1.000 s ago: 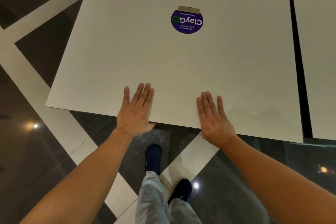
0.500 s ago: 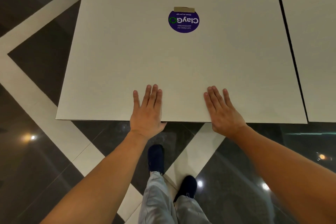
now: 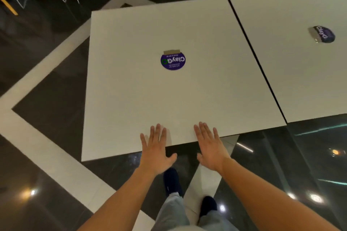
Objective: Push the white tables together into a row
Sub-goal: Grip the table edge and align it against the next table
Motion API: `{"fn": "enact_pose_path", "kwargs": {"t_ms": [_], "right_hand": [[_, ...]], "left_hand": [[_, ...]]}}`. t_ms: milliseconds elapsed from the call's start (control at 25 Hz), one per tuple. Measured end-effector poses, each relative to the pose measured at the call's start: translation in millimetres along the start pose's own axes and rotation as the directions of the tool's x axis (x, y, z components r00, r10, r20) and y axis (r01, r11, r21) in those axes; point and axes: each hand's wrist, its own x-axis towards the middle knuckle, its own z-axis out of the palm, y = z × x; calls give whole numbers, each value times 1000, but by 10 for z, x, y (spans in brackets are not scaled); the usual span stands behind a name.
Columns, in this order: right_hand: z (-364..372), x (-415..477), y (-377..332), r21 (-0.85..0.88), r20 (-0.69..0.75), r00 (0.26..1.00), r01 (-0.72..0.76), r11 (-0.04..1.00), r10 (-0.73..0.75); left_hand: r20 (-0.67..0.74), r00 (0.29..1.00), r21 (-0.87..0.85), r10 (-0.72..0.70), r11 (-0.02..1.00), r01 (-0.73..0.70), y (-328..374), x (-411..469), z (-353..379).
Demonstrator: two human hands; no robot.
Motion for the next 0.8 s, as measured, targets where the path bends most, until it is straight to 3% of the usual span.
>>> {"fn": "enact_pose_path", "kwargs": {"t_ms": [280, 520, 800], "right_hand": [[-411, 82, -320, 83, -36, 999, 2, 997, 0], [-664, 659, -514, 19, -27, 980, 195, 981, -195], [-954, 1120, -1306, -103, 46, 932, 362, 926, -359]], "left_hand": [[20, 988, -130, -154, 979, 155, -363, -273, -463], [15, 953, -136, -301, 944, 300, -565, -197, -653], [40, 916, -230, -400, 888, 398, -1215, -329, -775]]}}
